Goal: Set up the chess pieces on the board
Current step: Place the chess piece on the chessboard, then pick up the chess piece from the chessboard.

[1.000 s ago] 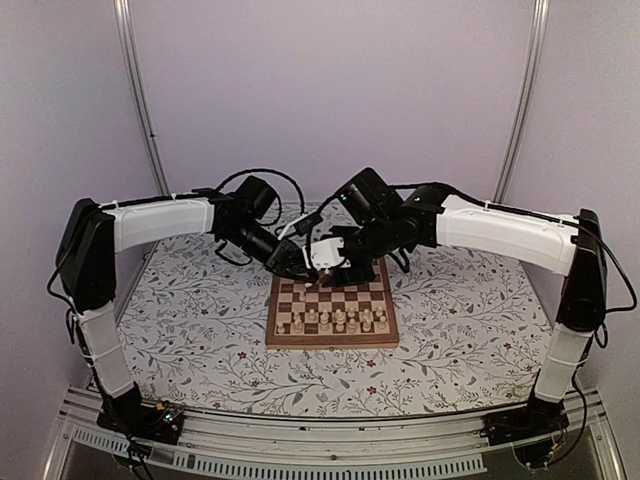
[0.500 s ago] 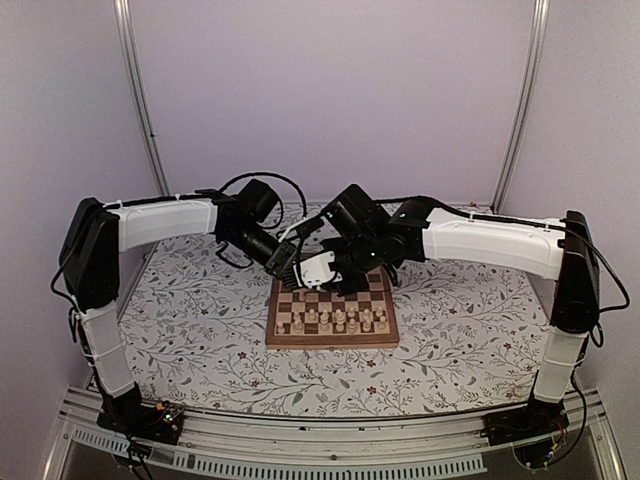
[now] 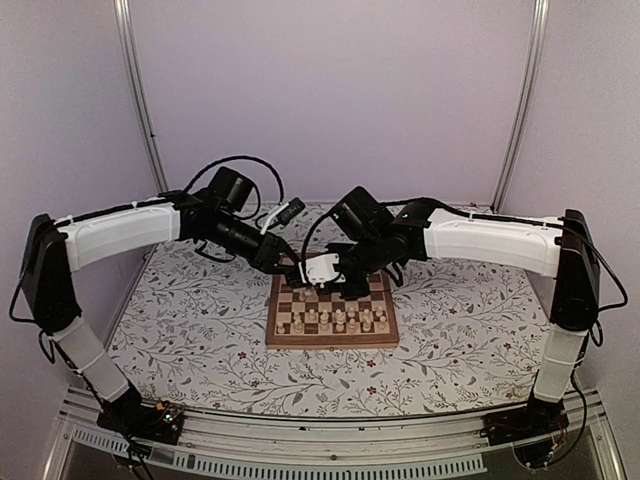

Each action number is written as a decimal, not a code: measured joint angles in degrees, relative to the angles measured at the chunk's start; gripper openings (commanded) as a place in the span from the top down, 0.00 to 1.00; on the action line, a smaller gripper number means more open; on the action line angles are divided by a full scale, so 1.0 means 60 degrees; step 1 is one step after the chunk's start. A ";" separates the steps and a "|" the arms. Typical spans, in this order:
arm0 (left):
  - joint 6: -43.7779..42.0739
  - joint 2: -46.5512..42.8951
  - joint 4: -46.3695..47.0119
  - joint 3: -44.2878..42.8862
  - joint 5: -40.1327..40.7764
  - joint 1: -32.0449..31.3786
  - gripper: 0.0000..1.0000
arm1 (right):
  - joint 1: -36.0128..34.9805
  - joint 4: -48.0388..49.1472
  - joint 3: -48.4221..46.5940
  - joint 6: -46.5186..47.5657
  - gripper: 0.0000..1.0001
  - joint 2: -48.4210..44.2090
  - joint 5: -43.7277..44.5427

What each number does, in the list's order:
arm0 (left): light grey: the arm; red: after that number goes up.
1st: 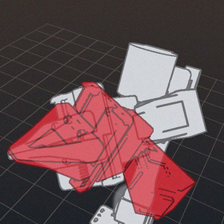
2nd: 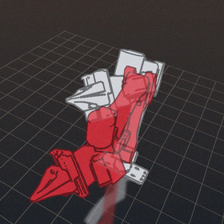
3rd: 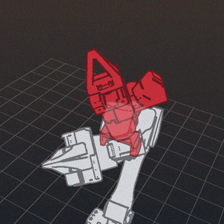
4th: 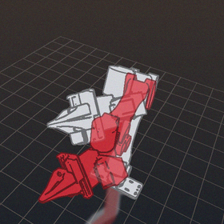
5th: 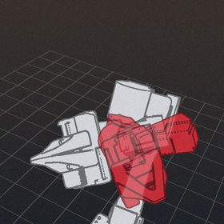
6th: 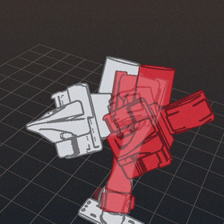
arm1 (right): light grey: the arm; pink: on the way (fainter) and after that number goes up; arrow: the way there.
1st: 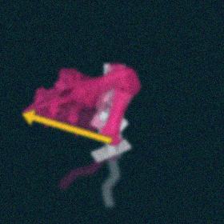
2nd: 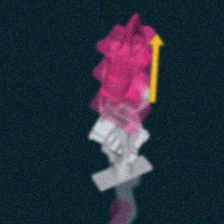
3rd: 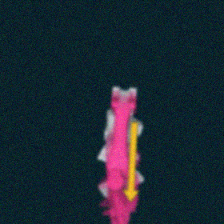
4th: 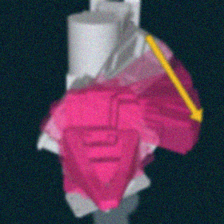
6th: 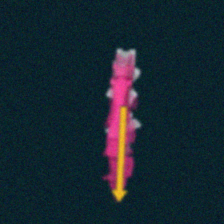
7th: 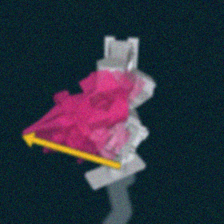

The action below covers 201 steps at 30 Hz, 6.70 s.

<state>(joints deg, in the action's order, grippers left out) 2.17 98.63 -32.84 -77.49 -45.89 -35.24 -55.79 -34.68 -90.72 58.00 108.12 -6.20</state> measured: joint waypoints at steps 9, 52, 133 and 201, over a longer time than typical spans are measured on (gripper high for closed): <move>-0.0328 -0.4688 0.5461 0.4076 0.3348 -0.1268 0.55 | 0.2098 -0.0244 -0.0299 -0.2350 0.92 -0.0200 -0.5067; -0.0477 -0.2036 0.7100 0.2397 0.2772 -0.1942 0.66 | 0.2918 -0.0408 -0.0568 -0.4524 0.88 -0.0153 -0.9847; -0.2142 0.0441 0.1632 0.1960 0.5253 -0.2422 0.86 | 0.5621 0.0528 0.3133 -0.3690 0.01 -0.2557 -0.7031; -0.1581 0.1446 0.0503 0.0197 0.6357 -0.1235 0.60 | 0.5621 0.0517 0.3136 -0.3646 0.01 -0.2419 -0.7034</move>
<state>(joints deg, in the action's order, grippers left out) -7.31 107.31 -29.82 -76.31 -7.75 -42.65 -22.06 -31.57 -71.90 36.12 93.60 -48.40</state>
